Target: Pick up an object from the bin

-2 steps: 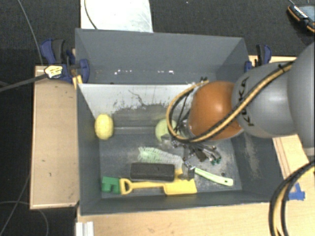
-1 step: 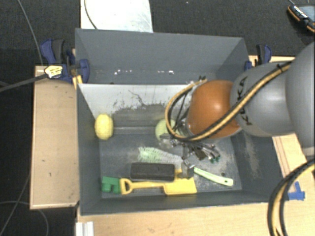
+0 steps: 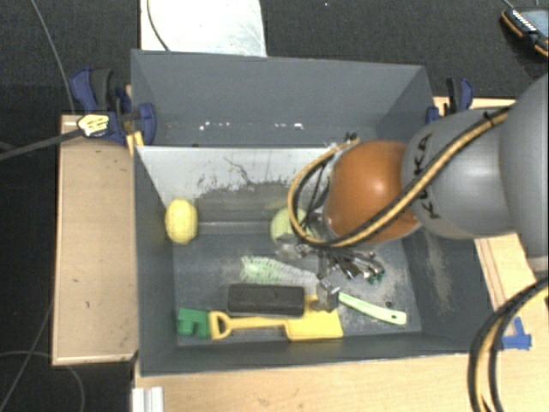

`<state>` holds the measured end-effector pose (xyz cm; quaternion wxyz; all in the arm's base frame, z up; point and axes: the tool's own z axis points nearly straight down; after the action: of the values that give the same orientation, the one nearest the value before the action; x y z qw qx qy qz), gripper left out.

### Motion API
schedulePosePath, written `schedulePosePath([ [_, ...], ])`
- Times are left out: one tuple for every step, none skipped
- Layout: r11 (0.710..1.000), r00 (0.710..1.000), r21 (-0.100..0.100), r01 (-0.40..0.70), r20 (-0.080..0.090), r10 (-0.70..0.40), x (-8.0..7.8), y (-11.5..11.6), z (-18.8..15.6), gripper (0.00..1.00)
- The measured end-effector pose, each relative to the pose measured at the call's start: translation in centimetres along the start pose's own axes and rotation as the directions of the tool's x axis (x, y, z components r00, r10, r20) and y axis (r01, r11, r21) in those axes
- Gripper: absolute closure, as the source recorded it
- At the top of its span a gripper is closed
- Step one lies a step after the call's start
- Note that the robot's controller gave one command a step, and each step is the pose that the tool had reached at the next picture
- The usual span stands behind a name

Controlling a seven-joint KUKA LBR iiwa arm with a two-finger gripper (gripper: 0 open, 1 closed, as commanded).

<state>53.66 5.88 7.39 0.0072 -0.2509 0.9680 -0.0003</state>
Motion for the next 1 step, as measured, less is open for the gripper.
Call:
schedulePosePath([
  [0.971, 0.971, 0.000, 0.239, 0.002, -0.239, -2.76, -2.12, -0.76, 1.00],
])
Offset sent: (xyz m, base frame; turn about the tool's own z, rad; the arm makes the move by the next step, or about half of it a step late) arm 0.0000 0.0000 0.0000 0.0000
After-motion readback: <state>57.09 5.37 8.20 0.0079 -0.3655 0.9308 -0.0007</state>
